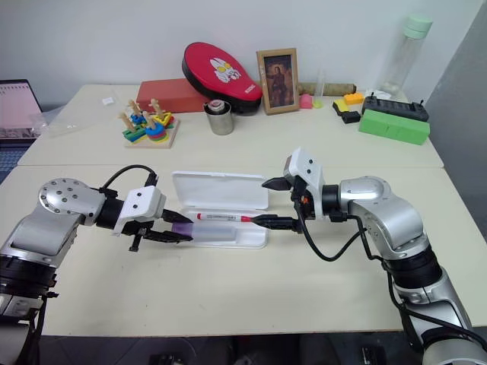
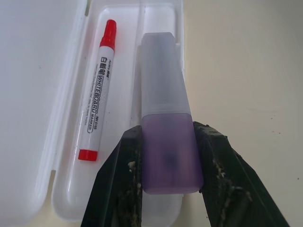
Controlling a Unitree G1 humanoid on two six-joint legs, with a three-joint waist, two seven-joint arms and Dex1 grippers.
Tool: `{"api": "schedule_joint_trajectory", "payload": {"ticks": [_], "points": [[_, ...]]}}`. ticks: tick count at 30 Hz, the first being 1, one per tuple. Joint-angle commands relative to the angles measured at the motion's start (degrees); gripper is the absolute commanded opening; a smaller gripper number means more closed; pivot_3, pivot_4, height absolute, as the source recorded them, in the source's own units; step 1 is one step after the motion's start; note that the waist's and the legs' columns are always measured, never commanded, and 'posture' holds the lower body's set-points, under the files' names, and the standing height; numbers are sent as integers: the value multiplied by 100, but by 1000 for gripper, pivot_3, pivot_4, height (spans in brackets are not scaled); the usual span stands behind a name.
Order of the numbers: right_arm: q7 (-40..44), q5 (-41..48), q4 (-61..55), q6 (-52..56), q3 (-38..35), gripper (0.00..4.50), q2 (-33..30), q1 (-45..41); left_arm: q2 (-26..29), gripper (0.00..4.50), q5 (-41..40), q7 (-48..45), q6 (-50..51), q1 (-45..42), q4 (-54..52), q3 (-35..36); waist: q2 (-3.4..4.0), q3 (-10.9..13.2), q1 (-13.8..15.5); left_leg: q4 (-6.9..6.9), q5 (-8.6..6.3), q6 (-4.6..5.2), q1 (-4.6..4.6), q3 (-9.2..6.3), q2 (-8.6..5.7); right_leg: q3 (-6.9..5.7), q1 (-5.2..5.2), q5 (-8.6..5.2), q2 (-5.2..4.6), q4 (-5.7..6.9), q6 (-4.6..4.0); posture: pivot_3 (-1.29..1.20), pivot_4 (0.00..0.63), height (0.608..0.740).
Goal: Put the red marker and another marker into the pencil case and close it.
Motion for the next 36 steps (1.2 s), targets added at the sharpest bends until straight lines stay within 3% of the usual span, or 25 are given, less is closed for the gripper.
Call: {"api": "schedule_joint_trajectory", "payload": {"ticks": [1, 7, 9, 13, 22, 28, 33, 36], "points": [[-112, 61, -286, 2, -132, 4500, -57, 72, -83, 1201, 350, -7, -437, -227, 310, -90, 0, 0, 2, 1, 0, 0, 0, -1, 0, 0, 0, -1, 0, 0, 1, 0, 150, 740], [-171, 68, -321, 11, -135, 4500, -71, 103, -231, 1201, 546, 3, -520, -424, 562, -106, 0, 0, 2, 2, 0, 0, 0, -1, 0, -1, 1, 0, 0, 1, 0, 0, 150, 740], [-202, 57, -298, -6, -141, 4500, -58, 103, -260, 1916, 552, 8, -495, -441, 566, -80, 0, 0, -2, 2, 0, 0, 0, -1, 0, 0, 1, 0, 0, 1, 0, 0, 150, 740], [-451, -15, -80, 113, -186, 4500, 8, 25, -361, 2693, 385, 48, -251, -430, 359, 40, 0, 0, 0, 2, 0, 0, 0, -2, 0, -1, 2, 1, 0, 2, -1, 0, 150, 740], [-2499, -1242, 1754, 855, -255, 4500, 441, -564, -714, 4412, -581, 611, 1037, -89, -1010, 649, -1, 0, -7, 6, 0, 1, 1, -2, 0, 0, 3, 13, 0, 6, -21, 0, 150, 740], [-3024, -1436, 2175, 1008, -479, 4500, 721, -615, -1254, 4481, -1001, 1493, 1657, -196, -1592, 1005, -1, 0, -5, 5, 0, 1, 0, -3, -1, 0, 3, 13, 0, 5, -21, 0, 150, 740], [-3456, -1667, 2415, 1181, -409, 4500, 996, -430, -2372, 4481, -916, 3110, 1835, -414, -1867, 1186, -3, -2, 10, 12, 1, 1, 0, -8, -3, -3, 9, 15, -1, 6, -20, 0, 150, 740], [-3460, -1789, 2311, 1252, -254, 4080, 1002, -316, -2732, 4500, -838, 3628, 1898, -492, -1919, 1162, -3, -2, 2, 12, 1, 1, 1, -8, -4, -2, 9, 16, -1, 8, -19, 0, 150, 740]]}}
